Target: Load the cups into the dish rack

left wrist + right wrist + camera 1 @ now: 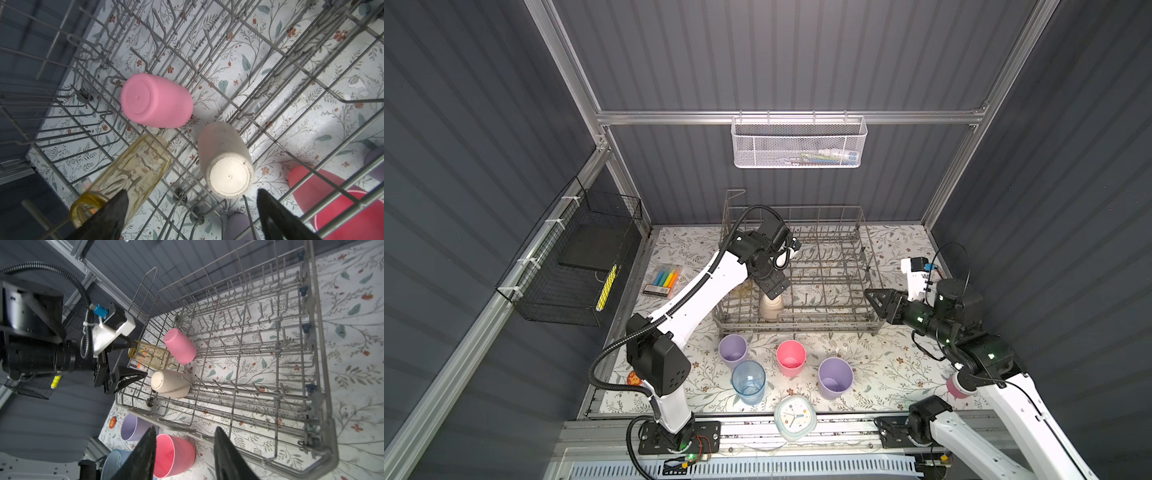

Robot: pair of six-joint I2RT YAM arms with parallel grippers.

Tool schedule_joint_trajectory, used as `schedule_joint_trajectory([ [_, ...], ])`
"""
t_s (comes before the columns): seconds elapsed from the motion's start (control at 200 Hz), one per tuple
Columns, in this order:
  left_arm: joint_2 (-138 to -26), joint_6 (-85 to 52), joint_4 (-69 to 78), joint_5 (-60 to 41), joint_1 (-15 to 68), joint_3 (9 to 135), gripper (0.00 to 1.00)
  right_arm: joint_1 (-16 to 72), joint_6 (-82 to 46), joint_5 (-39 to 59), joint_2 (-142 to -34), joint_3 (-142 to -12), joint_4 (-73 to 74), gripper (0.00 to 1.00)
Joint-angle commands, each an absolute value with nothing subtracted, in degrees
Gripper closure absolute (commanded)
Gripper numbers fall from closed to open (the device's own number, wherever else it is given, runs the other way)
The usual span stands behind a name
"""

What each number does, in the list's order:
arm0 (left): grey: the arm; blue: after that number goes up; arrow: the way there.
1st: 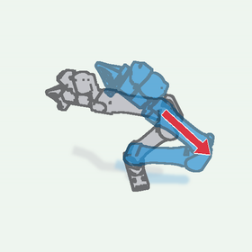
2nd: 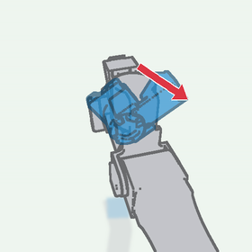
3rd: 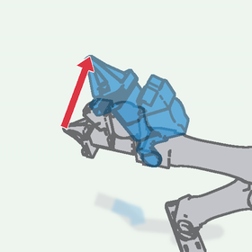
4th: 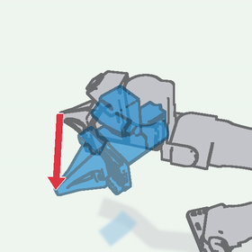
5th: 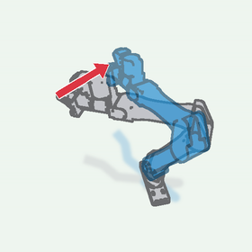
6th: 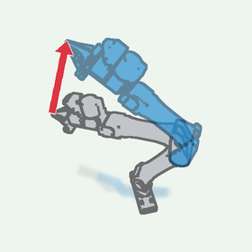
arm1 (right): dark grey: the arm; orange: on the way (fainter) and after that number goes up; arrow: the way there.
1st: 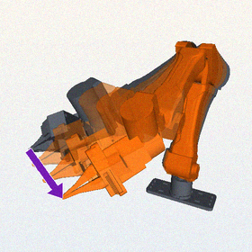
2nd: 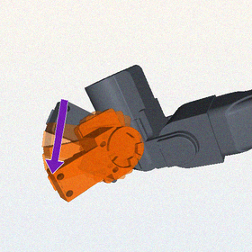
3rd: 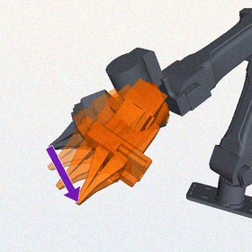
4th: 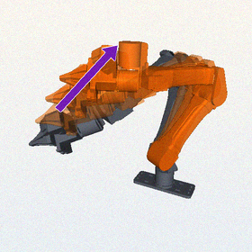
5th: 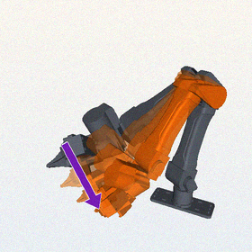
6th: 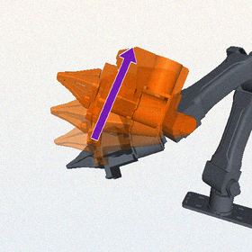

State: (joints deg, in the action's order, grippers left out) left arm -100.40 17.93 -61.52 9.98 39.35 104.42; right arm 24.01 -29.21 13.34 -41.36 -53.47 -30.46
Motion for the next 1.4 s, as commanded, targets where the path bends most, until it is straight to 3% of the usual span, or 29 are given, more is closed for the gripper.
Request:
schedule_joint_trajectory([
  [0.0,-96.88,15.93,-58.45,10.17,39.64,106.33,0.03,30.80,-24.25,5.00,-42.46,-55.43,-34.39,0.53],
  [0.28,-91.30,12.49,-52.16,5.87,36.36,106.18,0.02,49.95,-20.95,-7.99,-48.00,-58.07,-40.87,0.53],
  [0.715,-89.30,7.43,-47.27,1.68,29.09,104.62,0.02,69.73,-30.84,-15.86,-57.13,-58.26,-51.44,0.52],
  [1.396,-89.02,7.91,-46.05,-1.63,28.96,102.10,0.01,76.72,-33.09,-9.02,-67.00,-57.64,-52.44,0.51],
])
